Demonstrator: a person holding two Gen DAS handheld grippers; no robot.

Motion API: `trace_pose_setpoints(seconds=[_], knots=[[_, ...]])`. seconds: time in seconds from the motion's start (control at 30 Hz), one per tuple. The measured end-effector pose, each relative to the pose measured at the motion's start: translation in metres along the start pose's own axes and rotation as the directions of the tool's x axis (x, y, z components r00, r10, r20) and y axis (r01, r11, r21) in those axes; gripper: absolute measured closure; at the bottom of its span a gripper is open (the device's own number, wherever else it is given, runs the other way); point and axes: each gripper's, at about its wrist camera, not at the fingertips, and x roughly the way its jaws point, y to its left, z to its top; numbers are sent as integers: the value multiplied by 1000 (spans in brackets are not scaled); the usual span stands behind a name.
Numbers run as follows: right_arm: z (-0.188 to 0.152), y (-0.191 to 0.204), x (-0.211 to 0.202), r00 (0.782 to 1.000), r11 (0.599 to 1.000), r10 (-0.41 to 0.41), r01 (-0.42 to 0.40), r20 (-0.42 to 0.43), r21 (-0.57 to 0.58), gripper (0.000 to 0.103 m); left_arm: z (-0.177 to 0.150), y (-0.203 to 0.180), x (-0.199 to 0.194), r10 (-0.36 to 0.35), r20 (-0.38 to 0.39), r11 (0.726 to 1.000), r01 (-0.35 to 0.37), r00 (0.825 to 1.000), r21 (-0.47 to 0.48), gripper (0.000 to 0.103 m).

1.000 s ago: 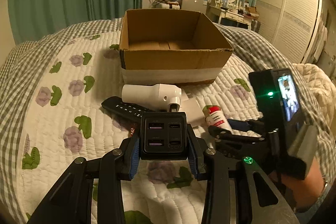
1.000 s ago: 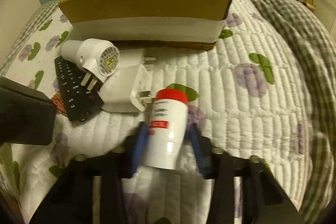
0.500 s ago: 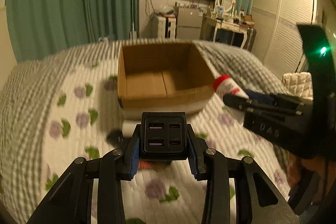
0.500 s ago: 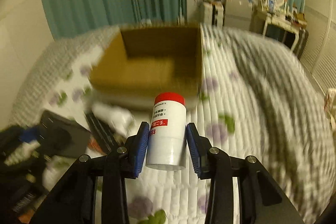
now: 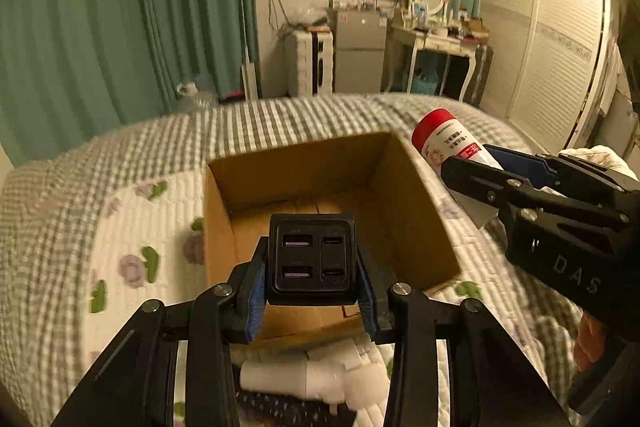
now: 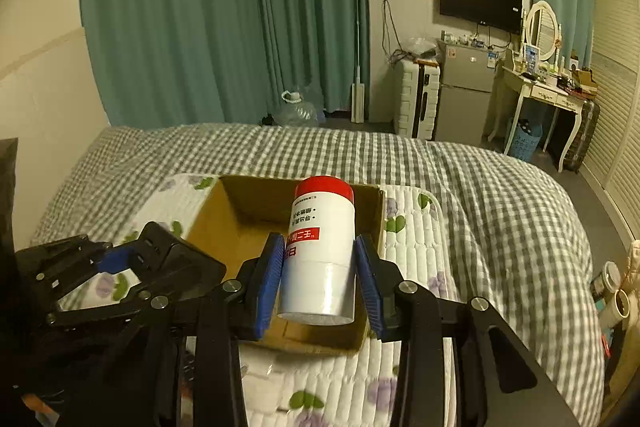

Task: Organize rigid objects
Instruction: 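Lower the power bank and pill bottle into the box and open both tools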

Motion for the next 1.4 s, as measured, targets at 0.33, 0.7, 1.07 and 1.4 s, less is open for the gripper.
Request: trace_pose_setpoints(seconds=[0.33, 0.7, 1.07, 1.4], knots=[[-32, -15, 98, 992, 998, 55, -52, -115, 33, 67, -24, 18, 82, 45, -103, 999, -46, 994, -12, 64], [-24, -26, 80, 995, 999, 4, 2, -96, 54, 58, -27, 19, 54, 68, -113, 997, -70, 991, -12, 42], [-1, -9, -63, 997, 997, -69, 68, 36, 36, 21, -41, 36, -80, 87, 21, 991, -85, 996, -99, 13], [-57, 31, -111, 998, 998, -61, 61, 9, 22, 2, -94, 58, -143, 178, 146, 982, -166, 973, -93, 6]])
